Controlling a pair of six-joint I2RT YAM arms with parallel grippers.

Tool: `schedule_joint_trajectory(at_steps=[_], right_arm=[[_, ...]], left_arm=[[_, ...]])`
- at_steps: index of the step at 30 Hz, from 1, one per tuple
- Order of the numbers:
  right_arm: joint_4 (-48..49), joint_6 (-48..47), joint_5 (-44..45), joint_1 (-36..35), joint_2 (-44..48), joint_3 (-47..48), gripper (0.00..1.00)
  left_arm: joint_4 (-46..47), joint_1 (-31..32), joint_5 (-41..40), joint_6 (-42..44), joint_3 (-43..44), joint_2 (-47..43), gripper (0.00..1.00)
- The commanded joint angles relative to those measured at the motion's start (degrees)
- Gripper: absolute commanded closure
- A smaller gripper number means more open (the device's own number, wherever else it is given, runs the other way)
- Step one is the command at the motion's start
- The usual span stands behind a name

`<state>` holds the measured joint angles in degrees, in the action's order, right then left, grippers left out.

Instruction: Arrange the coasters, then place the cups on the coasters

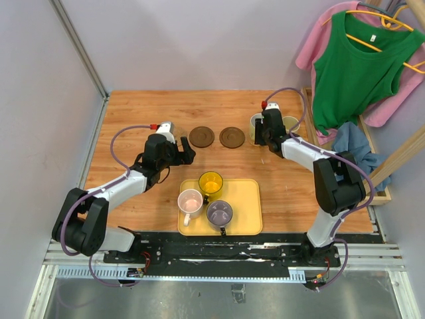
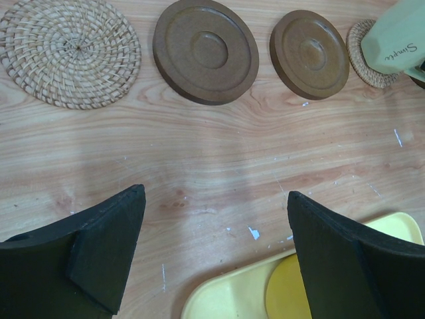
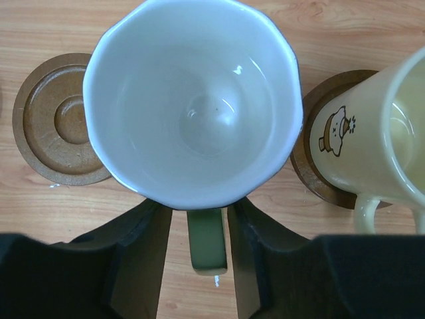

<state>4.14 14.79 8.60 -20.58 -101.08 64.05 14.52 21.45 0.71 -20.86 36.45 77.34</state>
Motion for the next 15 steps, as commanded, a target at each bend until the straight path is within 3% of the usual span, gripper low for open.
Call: schedule_joint_trajectory(at_steps=[1, 10, 15], right_arm=[[0.1, 1.2, 1.0, -0.2, 1.8, 0.6, 0.58], [0.0, 2.0, 0.6, -0.2, 3.6, -0.8, 0.44], [-0.8, 2.9, 0.7, -0.4, 5.5, -2.0, 0.43]], left_arm=[[0.9, -0.5, 0.5, -0.1, 0.6, -0.7, 0.08], [0.7, -0.4, 0.4, -0.2, 0.3, -1.6, 0.08], [0.6, -0.4, 0.5, -0.4, 0.3, -2.0, 0.08]])
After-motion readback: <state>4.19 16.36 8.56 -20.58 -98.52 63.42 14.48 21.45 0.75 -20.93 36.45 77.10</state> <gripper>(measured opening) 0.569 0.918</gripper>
